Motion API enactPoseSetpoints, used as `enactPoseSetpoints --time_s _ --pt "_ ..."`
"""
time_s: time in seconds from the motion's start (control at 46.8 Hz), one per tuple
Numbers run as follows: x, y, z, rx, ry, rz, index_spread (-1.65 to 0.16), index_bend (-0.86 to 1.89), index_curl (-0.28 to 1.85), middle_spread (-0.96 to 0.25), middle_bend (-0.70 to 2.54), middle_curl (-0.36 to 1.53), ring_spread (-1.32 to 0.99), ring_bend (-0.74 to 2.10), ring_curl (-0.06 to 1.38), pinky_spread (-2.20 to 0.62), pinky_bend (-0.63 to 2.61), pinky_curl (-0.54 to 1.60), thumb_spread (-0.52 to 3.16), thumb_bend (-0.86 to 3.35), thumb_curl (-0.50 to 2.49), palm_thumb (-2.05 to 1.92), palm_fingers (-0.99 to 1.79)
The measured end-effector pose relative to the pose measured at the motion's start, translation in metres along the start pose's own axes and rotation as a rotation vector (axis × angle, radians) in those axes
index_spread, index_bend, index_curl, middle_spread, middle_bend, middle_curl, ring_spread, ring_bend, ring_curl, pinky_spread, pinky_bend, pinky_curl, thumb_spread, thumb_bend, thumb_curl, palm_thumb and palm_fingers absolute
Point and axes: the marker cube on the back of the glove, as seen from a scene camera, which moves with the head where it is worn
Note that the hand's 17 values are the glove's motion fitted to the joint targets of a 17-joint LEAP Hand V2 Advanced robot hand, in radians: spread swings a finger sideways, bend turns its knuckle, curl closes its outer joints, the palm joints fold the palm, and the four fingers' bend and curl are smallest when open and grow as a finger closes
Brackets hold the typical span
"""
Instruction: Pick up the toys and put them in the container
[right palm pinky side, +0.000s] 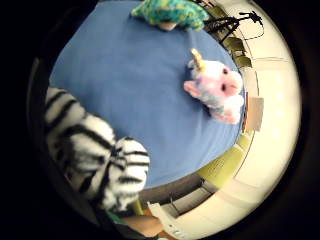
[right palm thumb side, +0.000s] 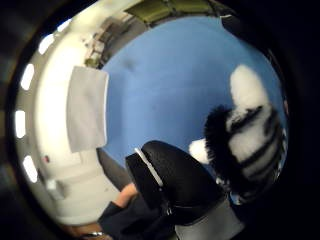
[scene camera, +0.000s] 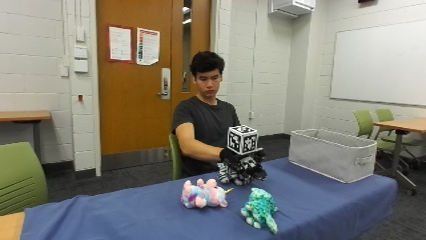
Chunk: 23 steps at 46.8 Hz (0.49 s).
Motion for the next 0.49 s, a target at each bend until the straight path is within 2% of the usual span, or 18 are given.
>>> enactPoseSetpoints --time_s 0.213,0.491 --pt "0.008 0.011 0.024 -0.048 -0.001 0.004 -0.26 0.16 0.40 -0.11 0.22 0.36 -0.32 0.18 0.21 -0.13 0.50 0.34 1.06 -0.07 0.11 -0.09 0.03" --pt "0.014 0.032 0.033 -0.052 0.017 0.005 -0.29 0.15 0.36 -0.11 0.15 0.34 -0.32 0.22 0.24 -0.13 0.77 0.40 1.07 0.01 0.21 0.10 0.08"
